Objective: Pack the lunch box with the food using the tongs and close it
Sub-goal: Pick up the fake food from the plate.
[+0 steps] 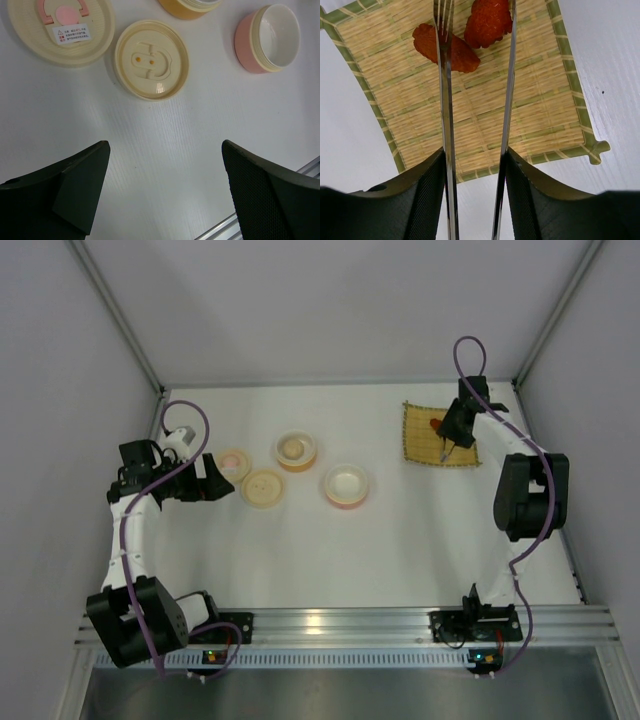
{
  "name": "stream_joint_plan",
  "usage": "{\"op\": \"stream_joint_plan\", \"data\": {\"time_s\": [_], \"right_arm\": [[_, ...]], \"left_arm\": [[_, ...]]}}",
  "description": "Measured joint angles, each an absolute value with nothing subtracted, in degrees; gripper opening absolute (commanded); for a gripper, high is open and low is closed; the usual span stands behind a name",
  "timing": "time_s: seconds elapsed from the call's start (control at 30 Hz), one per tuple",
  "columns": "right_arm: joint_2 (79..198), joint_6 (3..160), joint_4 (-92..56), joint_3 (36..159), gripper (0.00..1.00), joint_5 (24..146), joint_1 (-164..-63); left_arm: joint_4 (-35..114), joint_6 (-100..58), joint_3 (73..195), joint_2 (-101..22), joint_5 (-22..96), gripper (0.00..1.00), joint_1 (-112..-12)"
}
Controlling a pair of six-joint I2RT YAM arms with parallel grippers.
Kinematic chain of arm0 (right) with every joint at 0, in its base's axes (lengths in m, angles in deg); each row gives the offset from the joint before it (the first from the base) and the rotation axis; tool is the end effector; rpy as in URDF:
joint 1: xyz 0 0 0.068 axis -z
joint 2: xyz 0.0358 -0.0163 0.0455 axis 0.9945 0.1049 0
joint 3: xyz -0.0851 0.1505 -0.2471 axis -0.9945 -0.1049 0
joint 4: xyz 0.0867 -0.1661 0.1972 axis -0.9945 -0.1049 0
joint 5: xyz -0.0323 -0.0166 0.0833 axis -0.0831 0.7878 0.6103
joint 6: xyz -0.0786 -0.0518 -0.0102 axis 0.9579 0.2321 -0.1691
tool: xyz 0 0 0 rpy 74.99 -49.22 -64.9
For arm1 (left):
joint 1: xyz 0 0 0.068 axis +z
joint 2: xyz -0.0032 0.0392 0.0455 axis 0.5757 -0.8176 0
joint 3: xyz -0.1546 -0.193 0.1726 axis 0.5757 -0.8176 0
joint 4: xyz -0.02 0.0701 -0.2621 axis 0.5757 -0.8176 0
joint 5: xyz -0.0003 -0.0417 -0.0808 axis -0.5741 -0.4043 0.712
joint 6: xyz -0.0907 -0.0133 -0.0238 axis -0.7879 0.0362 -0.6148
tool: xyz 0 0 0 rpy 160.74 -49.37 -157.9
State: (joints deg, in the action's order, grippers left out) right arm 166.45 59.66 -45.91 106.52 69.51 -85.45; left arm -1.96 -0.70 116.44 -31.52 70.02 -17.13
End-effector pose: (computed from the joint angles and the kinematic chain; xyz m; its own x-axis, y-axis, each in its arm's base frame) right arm 0.4689 -0.0001 0.2113 -0.6753 0.4597 -0.5767 0.4387 0.8790 0.1869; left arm 0.2602 0.0254 0.2757 -0.7215 -0.1112 -0.6834 0.2641 0.8683 -0.4200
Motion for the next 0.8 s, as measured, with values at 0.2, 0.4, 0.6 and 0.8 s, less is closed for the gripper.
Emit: {"op": "stream_joint_plan", "data": {"time_s": [0.2,0.4,0.6,0.8], "right_arm": [[166.45,59.99,-46.39,106.50,0.41,68.66,-85.45],[166.45,61.02,-47.39,106.50,0.31,68.42,-85.45],[166.30,62.88,-49.14,106.50,0.21,68.44,-85.45],[163.35,65.24,-51.68,106.50,0.12,68.83,-85.12]], "left_arm": [[-1.92,-0.70,116.44,-31.78,70.02,0.98,-17.13],[-1.92,-0.72,116.44,-31.78,70.02,0.98,-17.13],[-1.94,-0.72,116.44,-31.78,70.02,0.98,-17.13],[-1.94,-0.72,116.44,-31.76,70.02,0.98,-17.13]]}}
